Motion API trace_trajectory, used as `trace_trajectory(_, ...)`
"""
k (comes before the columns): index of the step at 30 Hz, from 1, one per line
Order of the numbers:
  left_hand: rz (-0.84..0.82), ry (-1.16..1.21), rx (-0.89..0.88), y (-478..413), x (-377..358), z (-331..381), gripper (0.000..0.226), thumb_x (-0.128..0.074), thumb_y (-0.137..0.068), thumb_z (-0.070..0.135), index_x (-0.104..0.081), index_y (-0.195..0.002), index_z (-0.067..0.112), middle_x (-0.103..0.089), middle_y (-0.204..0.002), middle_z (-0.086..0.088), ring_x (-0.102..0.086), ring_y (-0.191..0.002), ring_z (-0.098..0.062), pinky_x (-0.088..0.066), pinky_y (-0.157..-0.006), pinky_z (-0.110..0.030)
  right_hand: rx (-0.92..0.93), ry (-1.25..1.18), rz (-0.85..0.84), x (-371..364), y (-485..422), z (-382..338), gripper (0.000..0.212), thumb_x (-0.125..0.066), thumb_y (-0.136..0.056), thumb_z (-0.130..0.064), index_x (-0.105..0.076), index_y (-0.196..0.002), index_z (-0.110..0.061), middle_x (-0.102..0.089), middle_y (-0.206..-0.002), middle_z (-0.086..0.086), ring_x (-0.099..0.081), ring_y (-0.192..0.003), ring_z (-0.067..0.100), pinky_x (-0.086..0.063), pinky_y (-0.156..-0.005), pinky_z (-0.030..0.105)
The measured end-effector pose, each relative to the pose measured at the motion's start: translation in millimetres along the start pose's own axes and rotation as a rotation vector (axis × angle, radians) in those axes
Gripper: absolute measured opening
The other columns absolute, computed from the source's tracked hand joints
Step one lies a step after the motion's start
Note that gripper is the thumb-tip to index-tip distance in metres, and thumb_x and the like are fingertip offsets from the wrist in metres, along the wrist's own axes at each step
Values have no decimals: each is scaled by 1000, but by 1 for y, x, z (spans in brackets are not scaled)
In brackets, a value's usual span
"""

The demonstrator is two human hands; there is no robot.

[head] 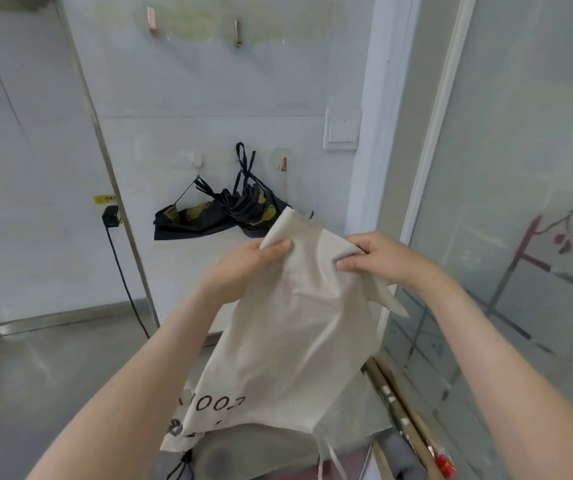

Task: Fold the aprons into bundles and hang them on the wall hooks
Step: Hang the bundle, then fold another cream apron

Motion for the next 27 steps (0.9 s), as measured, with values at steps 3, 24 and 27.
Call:
trace_trajectory(3,-106,59,-52,5,-6,22,27,-52,-96,33,-67,-98,10,-72,-92,-5,-69,-80,-22,-55,-81,-40,-51,87,85,11,0,9,7,-68,-87,-14,-68,-83,-19,-68,-87,-9,-62,-89,12,-47,-82,30)
trace_trajectory(24,-267,208,-399,21,-34,135,17,-51,-94,24,-64,-94,13,-73,-82,1,-69,-74,-13,-56,-62,-25,422,-910,364,85,55,-114,48,-37,-92,4,-64,-64,-25,-64,-76,-5,-55,-73,14,-43,-63,22)
trace_trajectory(27,-391,178,-360,22,-46,131,22,-56,-84,26,-72,-94,16,-73,-95,-1,-69,-89,-17,-57,-79,-29,525,-996,267,74,56,-135,17,-60,-80,-16,-58,-64,-21,-70,-98,2,-63,-91,20,-49,-82,27)
Point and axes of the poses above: each hand's wrist, its own y-axis away from the middle knuckle, its own x-axis out of the back of the hand, z = x × y, the point moved 10 cm from there along -y, towards the middle knuckle
